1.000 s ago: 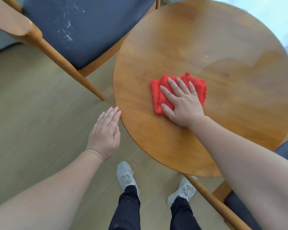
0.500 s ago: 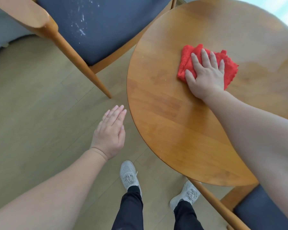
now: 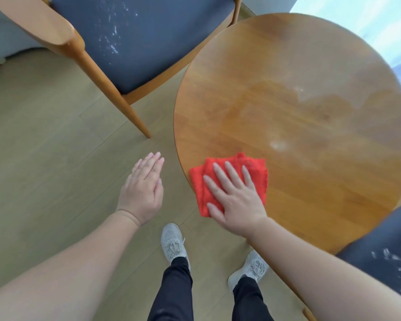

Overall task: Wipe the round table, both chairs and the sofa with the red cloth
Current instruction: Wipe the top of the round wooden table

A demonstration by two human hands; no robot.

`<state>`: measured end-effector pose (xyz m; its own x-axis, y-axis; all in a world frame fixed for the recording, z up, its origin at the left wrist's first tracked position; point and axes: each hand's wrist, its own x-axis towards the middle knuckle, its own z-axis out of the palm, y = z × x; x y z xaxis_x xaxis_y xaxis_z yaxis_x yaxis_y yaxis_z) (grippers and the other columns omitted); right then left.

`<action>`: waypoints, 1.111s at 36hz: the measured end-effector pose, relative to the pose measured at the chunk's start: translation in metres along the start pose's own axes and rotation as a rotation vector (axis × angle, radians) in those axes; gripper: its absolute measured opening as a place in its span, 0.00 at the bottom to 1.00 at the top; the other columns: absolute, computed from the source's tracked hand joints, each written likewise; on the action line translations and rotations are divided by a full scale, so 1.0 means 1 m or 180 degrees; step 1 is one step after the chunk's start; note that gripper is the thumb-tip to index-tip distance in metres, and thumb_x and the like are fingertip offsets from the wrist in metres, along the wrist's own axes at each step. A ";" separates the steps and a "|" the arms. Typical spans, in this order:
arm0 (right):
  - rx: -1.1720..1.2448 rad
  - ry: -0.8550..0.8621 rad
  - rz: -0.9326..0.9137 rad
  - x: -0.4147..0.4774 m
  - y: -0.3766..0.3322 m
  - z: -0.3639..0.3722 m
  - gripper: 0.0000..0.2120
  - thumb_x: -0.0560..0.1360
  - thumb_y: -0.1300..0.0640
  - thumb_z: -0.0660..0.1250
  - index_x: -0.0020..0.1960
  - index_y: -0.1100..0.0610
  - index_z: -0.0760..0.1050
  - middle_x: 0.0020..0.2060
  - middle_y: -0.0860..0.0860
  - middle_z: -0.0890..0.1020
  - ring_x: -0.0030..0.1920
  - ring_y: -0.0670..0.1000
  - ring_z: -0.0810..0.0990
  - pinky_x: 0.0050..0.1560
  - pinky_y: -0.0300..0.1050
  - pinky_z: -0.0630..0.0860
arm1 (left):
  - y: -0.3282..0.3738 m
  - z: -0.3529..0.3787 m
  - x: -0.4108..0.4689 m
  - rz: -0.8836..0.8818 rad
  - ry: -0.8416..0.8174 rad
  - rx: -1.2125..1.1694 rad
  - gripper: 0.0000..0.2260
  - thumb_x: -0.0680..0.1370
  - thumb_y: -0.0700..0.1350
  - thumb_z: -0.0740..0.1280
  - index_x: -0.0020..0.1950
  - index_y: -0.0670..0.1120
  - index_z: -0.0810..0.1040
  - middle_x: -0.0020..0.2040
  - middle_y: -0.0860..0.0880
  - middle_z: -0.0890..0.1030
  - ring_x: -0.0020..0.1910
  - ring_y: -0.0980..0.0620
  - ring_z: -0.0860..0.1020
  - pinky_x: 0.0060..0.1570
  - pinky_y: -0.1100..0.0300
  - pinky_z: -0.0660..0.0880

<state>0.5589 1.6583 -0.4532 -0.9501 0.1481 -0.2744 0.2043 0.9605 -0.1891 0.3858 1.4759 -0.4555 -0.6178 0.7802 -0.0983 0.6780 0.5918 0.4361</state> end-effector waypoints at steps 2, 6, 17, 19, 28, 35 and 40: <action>-0.0038 -0.0028 -0.0214 -0.019 -0.009 0.008 0.29 0.77 0.38 0.55 0.75 0.50 0.63 0.75 0.54 0.63 0.76 0.60 0.58 0.72 0.66 0.51 | 0.001 -0.001 -0.001 0.0005 0.0016 -0.0004 0.22 0.77 0.42 0.52 0.67 0.35 0.71 0.68 0.39 0.71 0.70 0.47 0.64 0.73 0.58 0.51; -0.0187 0.0033 -0.0507 -0.039 -0.010 0.018 0.27 0.78 0.41 0.56 0.75 0.50 0.63 0.75 0.55 0.64 0.75 0.60 0.60 0.72 0.65 0.52 | 0.005 -0.001 -0.003 0.0027 0.0027 0.0007 0.22 0.77 0.42 0.52 0.67 0.35 0.71 0.68 0.40 0.71 0.70 0.47 0.64 0.73 0.57 0.52; 0.0030 -0.0011 -0.0278 0.024 -0.010 -0.004 0.27 0.78 0.40 0.53 0.74 0.48 0.65 0.76 0.52 0.63 0.76 0.58 0.59 0.73 0.65 0.53 | 0.001 0.003 0.002 0.0090 0.0057 0.0023 0.21 0.77 0.41 0.52 0.67 0.35 0.71 0.68 0.39 0.72 0.69 0.46 0.64 0.72 0.55 0.54; 0.0013 -0.0022 -0.0230 0.033 -0.010 -0.007 0.27 0.78 0.39 0.52 0.75 0.47 0.64 0.76 0.52 0.62 0.76 0.58 0.58 0.74 0.64 0.52 | 0.000 0.002 0.003 0.0110 0.0083 0.0017 0.21 0.77 0.41 0.53 0.67 0.35 0.71 0.68 0.39 0.72 0.69 0.46 0.65 0.72 0.55 0.54; -0.0042 -0.0049 -0.0042 0.075 -0.001 -0.022 0.28 0.79 0.38 0.48 0.77 0.45 0.58 0.78 0.50 0.57 0.78 0.56 0.52 0.75 0.61 0.43 | -0.013 -0.006 0.017 0.0127 0.0134 0.0006 0.22 0.76 0.41 0.53 0.67 0.35 0.71 0.67 0.39 0.72 0.69 0.47 0.65 0.72 0.55 0.54; -0.0099 0.0011 0.0153 0.115 0.015 -0.038 0.29 0.79 0.37 0.45 0.78 0.43 0.52 0.79 0.48 0.51 0.78 0.54 0.46 0.75 0.59 0.39 | -0.021 -0.006 0.027 0.0197 0.0066 0.0015 0.21 0.77 0.41 0.53 0.67 0.36 0.71 0.68 0.40 0.72 0.69 0.46 0.66 0.71 0.52 0.57; -0.0107 0.0076 0.0308 0.142 0.031 -0.049 0.28 0.79 0.38 0.45 0.78 0.42 0.51 0.79 0.47 0.49 0.78 0.53 0.45 0.76 0.59 0.40 | -0.024 -0.008 0.038 0.0257 0.0026 -0.0012 0.21 0.77 0.41 0.53 0.68 0.36 0.70 0.69 0.40 0.71 0.70 0.46 0.65 0.72 0.52 0.56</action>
<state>0.4184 1.7212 -0.4517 -0.9318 0.2458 -0.2671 0.2878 0.9487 -0.1309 0.3430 1.4898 -0.4620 -0.5643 0.8237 -0.0554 0.7243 0.5261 0.4457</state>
